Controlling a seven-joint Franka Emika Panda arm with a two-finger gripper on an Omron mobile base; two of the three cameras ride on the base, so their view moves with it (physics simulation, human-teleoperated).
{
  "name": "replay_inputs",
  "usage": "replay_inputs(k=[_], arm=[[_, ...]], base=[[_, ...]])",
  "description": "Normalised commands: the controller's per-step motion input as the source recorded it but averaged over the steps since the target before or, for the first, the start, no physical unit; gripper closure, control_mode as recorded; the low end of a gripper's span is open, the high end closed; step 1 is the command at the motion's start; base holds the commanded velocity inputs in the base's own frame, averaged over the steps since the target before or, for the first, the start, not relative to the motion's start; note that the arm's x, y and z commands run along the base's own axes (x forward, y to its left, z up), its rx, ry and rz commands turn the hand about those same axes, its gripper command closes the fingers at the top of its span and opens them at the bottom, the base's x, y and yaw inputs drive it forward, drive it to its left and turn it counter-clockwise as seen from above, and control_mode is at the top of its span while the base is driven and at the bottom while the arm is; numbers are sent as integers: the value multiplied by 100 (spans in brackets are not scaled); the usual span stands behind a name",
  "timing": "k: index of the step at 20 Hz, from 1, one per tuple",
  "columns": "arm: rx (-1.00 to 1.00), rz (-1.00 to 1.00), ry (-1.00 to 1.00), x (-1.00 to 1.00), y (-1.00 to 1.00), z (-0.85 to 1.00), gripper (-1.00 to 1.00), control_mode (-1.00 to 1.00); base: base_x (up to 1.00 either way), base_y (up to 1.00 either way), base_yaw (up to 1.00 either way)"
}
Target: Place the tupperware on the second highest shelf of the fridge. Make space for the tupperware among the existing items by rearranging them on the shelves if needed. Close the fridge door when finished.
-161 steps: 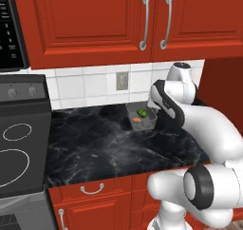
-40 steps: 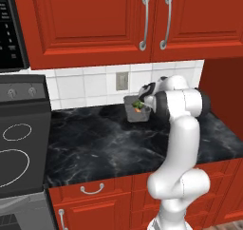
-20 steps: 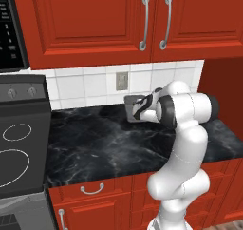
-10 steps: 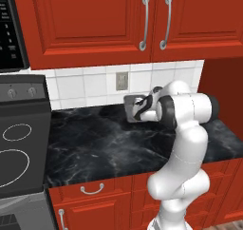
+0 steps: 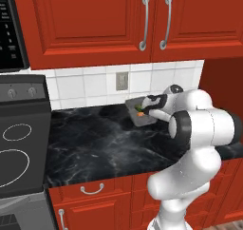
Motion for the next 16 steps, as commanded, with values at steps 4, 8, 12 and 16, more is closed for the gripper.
replay_inputs(k=[4, 8, 12, 16], arm=[[11, -2, -1, -90, -38, 98, 100, -100], [8, 0, -2, -85, -31, 100, 100, -100], [3, 0, -1, -75, -14, 100, 100, -100], [0, 0, 0, -76, 0, 98, 100, -100]], base=[[0, 0, 0], [0, 0, 0], [0, 0, 0], [0, 0, 0]])
